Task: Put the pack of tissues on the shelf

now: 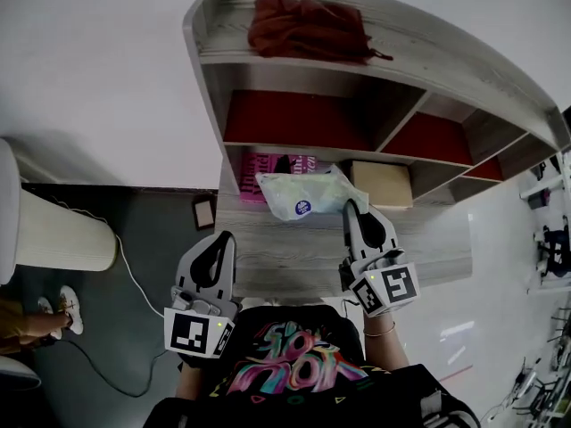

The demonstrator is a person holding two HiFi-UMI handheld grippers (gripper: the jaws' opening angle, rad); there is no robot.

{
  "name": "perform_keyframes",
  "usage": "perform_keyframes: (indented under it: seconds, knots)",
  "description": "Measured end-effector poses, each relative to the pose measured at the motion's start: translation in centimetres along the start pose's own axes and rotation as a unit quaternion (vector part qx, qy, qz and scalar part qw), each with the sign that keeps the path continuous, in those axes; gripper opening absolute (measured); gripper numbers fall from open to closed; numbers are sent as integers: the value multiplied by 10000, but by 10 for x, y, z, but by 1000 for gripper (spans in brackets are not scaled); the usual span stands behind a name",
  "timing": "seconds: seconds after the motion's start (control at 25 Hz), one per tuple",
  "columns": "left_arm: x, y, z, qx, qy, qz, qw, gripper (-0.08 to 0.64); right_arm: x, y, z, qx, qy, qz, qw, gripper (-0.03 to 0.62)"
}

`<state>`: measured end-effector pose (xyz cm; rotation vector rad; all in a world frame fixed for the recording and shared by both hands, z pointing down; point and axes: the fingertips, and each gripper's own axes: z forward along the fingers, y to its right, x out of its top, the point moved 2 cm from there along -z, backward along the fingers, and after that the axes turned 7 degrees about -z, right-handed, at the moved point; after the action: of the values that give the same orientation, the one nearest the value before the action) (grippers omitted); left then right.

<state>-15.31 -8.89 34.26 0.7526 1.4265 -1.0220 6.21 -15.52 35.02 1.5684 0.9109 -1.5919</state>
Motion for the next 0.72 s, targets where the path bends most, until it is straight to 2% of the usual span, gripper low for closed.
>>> perform_keyframes:
  seconds: [0.24,0.72]
  knots:
    - [-5,8,11,-211,-25,-64,9998,25,4,9,-10,-139,-1,20,9999,17]
    - [-7,12,24,-264,29,-76,9996,25,2,18,-12,-217,7,-76,9997,17]
